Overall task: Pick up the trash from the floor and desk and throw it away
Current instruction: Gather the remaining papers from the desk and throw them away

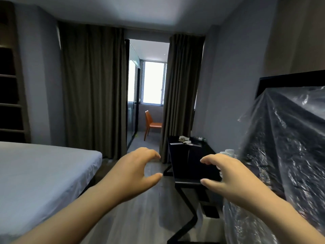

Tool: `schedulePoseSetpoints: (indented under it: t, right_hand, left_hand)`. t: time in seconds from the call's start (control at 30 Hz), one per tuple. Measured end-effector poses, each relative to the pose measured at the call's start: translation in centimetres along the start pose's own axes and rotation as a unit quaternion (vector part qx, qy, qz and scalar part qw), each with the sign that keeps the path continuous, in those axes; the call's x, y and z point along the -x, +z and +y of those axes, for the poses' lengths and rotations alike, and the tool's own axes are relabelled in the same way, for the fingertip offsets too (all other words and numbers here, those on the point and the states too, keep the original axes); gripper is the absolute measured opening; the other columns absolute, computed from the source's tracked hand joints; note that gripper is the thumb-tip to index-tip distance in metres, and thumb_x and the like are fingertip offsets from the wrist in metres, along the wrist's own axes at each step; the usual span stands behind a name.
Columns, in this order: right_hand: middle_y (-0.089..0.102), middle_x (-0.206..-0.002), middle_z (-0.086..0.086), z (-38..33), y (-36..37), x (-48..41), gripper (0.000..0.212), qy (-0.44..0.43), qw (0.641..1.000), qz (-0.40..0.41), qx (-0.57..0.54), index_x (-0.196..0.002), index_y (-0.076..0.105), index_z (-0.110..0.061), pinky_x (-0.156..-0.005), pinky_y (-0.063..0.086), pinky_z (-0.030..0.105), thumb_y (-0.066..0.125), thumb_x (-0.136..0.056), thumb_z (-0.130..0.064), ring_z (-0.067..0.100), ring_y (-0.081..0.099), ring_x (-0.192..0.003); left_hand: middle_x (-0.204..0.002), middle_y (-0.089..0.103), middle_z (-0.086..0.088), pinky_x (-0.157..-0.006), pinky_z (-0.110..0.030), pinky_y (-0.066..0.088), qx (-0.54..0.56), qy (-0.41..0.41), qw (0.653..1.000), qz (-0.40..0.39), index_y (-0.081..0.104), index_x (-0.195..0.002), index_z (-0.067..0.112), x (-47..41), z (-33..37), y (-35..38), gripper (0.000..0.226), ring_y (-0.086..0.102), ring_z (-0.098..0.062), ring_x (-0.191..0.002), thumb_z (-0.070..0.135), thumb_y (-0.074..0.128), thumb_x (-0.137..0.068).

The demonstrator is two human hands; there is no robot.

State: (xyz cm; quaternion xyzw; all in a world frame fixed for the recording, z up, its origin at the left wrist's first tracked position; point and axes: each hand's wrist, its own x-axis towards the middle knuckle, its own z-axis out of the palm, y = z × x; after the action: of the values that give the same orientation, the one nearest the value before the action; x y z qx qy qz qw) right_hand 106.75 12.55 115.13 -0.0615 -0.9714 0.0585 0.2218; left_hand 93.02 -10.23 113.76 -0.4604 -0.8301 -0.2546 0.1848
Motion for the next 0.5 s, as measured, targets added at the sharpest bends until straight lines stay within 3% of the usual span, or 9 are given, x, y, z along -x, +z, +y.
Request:
schedulePoseSetpoints:
  t: [0.13, 0.5]
  right_hand:
    - [0.052, -0.119, -0.024, -1.2, 3.8, -6.3, 0.05, 0.018, 1.0, -0.002, -0.007, -0.127, 0.05, -0.038, -0.095, 0.037, 0.013, 0.065, -0.08, -0.047, -0.006, 0.045, -0.114]
    - [0.053, -0.119, -0.023, 2.2, 13.4, -22.0, 0.049, 0.032, 0.998, -0.042, -0.018, -0.125, 0.052, -0.037, -0.097, 0.041, 0.02, 0.066, -0.079, -0.047, -0.002, 0.048, -0.115]
  left_hand:
    - [-0.116, 0.052, 0.021, -0.084, -0.006, 0.034, -0.003, 0.005, 1.0, -0.016, 0.052, -0.126, 0.034, -3.7, -6.9, 1.1, 0.048, 0.049, 0.005, -0.105, 0.052, 0.06, -0.082]
    - [-0.113, 0.054, 0.02, -0.086, -0.015, 0.042, 0.011, -0.008, 1.0, -0.023, 0.053, -0.122, 0.035, -14.3, -20.4, 7.5, 0.046, 0.051, 0.003, -0.103, 0.053, 0.06, -0.081]
